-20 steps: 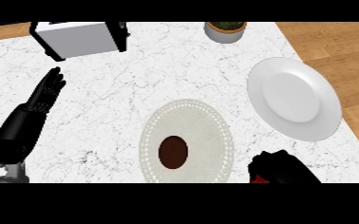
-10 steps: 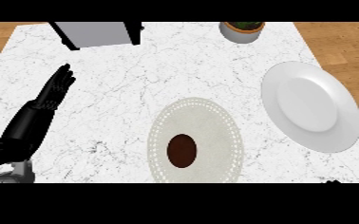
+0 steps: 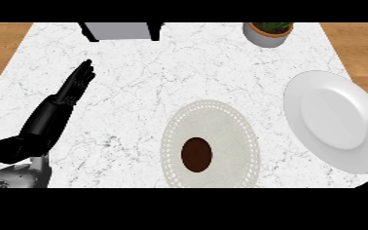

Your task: Pick the tomato from the placemat and place it in the plate

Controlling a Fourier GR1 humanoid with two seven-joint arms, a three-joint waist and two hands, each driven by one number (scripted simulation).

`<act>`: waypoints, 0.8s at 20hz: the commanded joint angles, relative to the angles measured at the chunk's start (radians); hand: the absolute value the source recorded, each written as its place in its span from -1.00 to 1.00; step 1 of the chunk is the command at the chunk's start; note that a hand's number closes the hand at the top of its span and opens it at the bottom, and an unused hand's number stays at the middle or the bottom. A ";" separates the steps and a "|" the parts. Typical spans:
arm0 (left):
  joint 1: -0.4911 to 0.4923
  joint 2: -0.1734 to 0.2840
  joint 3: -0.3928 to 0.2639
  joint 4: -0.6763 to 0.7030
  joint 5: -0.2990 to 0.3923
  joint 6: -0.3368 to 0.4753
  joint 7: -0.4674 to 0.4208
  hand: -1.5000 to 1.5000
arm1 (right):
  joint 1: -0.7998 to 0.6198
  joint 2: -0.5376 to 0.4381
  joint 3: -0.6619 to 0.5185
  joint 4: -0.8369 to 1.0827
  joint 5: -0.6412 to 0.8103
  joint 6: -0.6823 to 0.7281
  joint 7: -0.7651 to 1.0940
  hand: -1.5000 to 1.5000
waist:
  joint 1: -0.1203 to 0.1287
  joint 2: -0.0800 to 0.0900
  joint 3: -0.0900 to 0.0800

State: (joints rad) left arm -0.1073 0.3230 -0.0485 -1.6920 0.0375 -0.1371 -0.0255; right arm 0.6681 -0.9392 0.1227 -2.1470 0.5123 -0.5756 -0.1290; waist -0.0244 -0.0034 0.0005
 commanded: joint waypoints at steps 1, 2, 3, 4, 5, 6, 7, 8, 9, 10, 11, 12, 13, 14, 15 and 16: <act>-0.048 -0.010 -0.001 0.008 -0.004 -0.006 0.030 0.00 | -0.152 0.006 -0.084 0.133 -0.198 0.074 -0.061 1.00 | 0.029 0.006 0.001; -0.071 0.016 0.033 0.036 0.014 -0.036 0.025 0.00 | -0.078 0.058 -0.086 0.158 -0.178 0.024 -0.159 1.00 | 0.015 0.003 0.000; -0.065 -0.013 0.011 0.059 0.001 -0.028 -0.004 0.00 | -0.177 0.042 -0.122 0.198 -0.221 0.074 -0.116 1.00 | 0.023 0.005 0.000; -0.023 -0.028 -0.019 0.030 -0.030 -0.018 -0.011 0.00 | -0.236 0.063 -0.106 0.253 -0.194 0.086 -0.116 1.00 | 0.030 0.005 0.000; -0.083 -0.021 0.019 0.118 -0.013 -0.033 -0.058 0.00 | -0.277 0.083 -0.103 0.289 -0.189 0.087 -0.119 1.00 | 0.027 0.007 0.000; -0.062 -0.027 0.016 0.088 -0.020 -0.024 -0.032 0.00 | -0.266 0.098 -0.133 0.336 -0.202 0.086 -0.165 1.00 | 0.025 0.005 0.000; 0.001 0.006 0.028 -0.025 0.028 -0.067 0.004 0.00 | -0.357 0.117 -0.088 0.384 -0.166 0.098 -0.131 1.00 | 0.042 0.004 0.000; -0.052 -0.018 0.016 0.031 -0.015 -0.034 0.019 0.00 | -0.402 0.086 -0.129 0.416 -0.198 0.157 -0.141 1.00 | 0.034 0.005 0.000; -0.087 -0.027 0.025 0.100 -0.022 -0.036 -0.033 0.00 | -0.440 0.149 -0.069 0.488 -0.108 0.105 -0.134 1.00 | 0.033 0.007 0.000; -0.028 0.010 0.045 0.006 0.020 -0.077 0.000 0.00 | -0.432 0.102 -0.139 0.543 -0.180 0.158 -0.202 1.00 | 0.035 0.005 0.000; -0.065 -0.051 0.003 0.064 -0.041 -0.022 -0.010 0.00 | -0.472 0.120 -0.110 0.537 -0.096 0.153 -0.137 1.00 | 0.030 0.005 0.000; -0.048 -0.020 0.023 0.029 -0.010 -0.048 0.026 0.00 | -0.512 0.111 -0.061 0.583 -0.061 0.188 -0.088 1.00 | 0.042 0.007 0.000; -0.118 -0.042 0.015 0.115 -0.027 -0.044 -0.010 0.00 | -0.562 0.114 -0.061 0.612 -0.115 0.251 -0.083 1.00 | 0.036 0.009 0.000; -0.016 -0.031 -0.007 -0.013 -0.027 -0.050 -0.009 0.00 | -0.559 0.164 -0.053 0.743 -0.144 0.222 -0.160 1.00 | 0.058 0.008 0.002; -0.094 -0.027 0.015 0.054 -0.018 -0.053 0.024 0.00 | -0.606 0.161 -0.036 0.765 -0.093 0.246 -0.089 1.00 | 0.047 0.010 0.001; -0.094 -0.025 0.012 0.030 -0.010 -0.060 0.029 0.00 | -0.617 0.154 -0.052 0.835 -0.107 0.266 -0.086 1.00 | 0.053 0.011 0.001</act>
State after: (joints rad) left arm -0.1768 0.2971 -0.0357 -1.6503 0.0218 -0.1850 -0.0177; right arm 0.1484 -0.8060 0.0570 -1.5013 0.3947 -0.3694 -0.2406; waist 0.0191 0.0045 0.0009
